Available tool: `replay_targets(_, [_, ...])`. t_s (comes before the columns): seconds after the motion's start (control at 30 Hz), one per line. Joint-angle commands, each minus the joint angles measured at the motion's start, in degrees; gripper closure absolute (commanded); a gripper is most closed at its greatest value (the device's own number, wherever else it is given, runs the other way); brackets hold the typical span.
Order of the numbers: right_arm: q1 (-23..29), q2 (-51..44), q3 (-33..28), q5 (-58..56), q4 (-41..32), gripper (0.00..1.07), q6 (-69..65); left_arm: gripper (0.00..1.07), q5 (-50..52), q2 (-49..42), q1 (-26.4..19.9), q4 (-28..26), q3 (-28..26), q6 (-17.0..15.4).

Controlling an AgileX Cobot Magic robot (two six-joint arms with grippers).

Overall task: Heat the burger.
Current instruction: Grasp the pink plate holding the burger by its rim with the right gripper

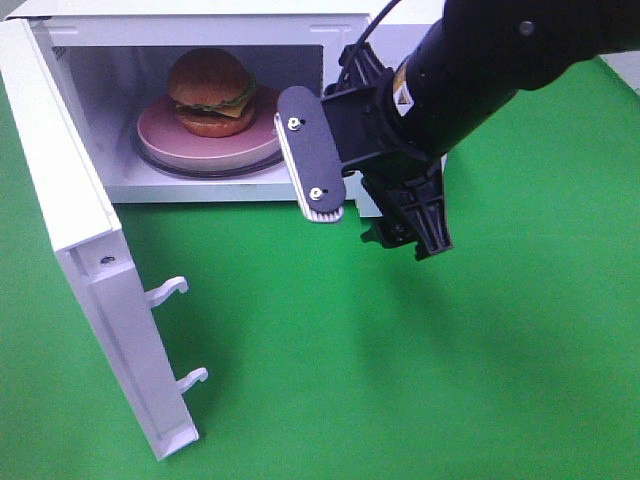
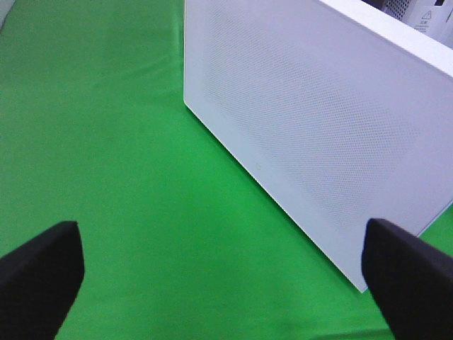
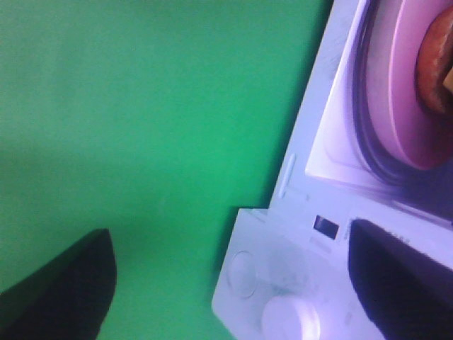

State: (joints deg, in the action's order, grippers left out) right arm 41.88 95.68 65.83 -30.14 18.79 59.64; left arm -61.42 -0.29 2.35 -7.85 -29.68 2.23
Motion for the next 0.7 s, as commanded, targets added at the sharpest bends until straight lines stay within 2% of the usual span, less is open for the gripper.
replay_targets(0.03, [0.46,1.78,1.78,1.43,0.57,0.21,-0.69,0.06,0.29,-0.34,-0.06,-0.11,0.29,0.11])
replay_targets(0.17, [0.46,6.42,5.73,4.87,0.52,0.22,-0.69,0.06,0.29,-0.34,-0.06,-0.11,0.29,0.11])
replay_targets(0.47, [0.46,11.75,10.08,5.56,0.52,0.23,-0.8,0.06,0.29,-0.34,-0.06,-0.11,0.29,0.11])
replay_targets(0.53, [0.46,15.01,13.69,5.84,0.52,0.23,-1.6,0.06,0.29,-0.34,-0.06,-0.11,0.29,0.11])
replay_targets(0.7, [0.46,18.28,17.99,5.9,0.52,0.24,-3.04,0.06,0.29,-0.34,-0.06,-0.11,0.29,0.11])
